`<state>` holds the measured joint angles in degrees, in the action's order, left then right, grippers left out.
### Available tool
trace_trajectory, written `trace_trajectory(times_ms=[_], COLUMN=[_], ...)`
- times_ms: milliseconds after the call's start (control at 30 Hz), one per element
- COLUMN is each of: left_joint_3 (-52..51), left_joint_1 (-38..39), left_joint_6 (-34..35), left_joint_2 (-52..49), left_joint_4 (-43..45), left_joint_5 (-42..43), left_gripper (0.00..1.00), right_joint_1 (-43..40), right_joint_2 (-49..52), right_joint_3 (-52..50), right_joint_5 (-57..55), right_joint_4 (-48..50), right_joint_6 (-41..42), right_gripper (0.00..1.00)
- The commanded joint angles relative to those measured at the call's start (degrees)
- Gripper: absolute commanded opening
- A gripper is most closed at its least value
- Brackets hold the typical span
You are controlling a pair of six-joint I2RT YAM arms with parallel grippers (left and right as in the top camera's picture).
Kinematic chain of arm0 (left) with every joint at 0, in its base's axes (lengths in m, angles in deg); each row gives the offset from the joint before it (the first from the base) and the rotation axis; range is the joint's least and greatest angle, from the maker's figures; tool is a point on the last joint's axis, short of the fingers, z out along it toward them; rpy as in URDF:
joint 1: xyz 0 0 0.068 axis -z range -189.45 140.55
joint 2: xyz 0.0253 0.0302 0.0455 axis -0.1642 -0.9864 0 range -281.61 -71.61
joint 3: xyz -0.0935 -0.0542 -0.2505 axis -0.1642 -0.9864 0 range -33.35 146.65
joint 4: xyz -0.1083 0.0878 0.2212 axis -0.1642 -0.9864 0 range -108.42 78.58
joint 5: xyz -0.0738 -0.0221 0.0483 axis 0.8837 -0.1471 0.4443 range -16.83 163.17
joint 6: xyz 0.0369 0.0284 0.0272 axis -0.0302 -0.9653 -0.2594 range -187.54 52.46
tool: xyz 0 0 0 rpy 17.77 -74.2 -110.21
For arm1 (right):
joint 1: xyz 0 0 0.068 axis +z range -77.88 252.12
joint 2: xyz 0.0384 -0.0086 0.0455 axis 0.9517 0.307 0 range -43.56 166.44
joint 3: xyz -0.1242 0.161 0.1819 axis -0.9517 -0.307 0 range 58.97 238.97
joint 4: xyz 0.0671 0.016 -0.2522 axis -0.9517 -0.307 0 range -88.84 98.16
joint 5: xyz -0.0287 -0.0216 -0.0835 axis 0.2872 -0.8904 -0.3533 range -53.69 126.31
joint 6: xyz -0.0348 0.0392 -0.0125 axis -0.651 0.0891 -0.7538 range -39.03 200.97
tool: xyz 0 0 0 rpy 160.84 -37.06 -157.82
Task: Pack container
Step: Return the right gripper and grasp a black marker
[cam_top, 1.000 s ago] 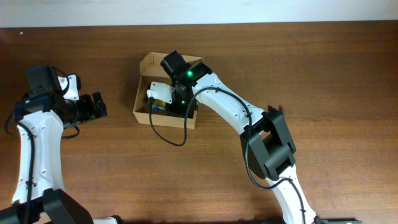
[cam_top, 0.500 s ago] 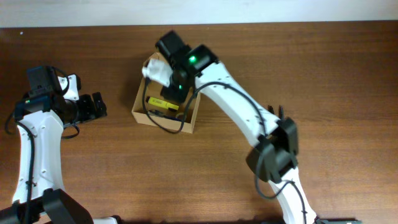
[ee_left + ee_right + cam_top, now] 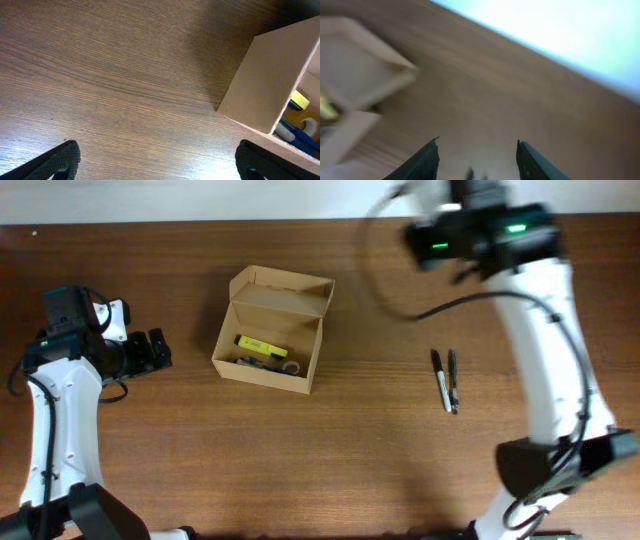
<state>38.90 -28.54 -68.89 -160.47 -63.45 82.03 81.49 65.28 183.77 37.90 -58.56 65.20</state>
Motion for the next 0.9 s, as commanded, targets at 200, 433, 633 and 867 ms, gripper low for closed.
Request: trace_trajectory(times_ms=[200, 433, 633, 867], left_joint_3=[-0.2, -0.2, -0.2, -0.2], left_joint_1=[-0.2, -0.2, -0.2, -0.2], left_joint_6=[-1.1, -1.1, -1.1, -1.1], left_joint_2=[-0.2, -0.2, -0.2, -0.2], left_joint_4=[0.0, 0.0, 0.0, 0.0], left_joint_5=[0.8, 0.8, 0.8, 0.8], left_gripper=[1.0, 1.0, 1.0, 1.0], right_joint_1=[-9.7, -6.6, -6.4, -6.3], right_joint_2=[0.3, 0.3, 0.3, 0.3], right_joint_3=[-22.9, -33.0, -43.4, -50.5], right_joint_5=[9.4, 6.3, 4.6, 3.0], right_joint_4=[-0.4, 1.5, 6.0, 12.3], right_joint_6=[9.2, 9.3, 11.7, 12.3], right_gripper=[0.5, 0.51, 0.51, 0.51])
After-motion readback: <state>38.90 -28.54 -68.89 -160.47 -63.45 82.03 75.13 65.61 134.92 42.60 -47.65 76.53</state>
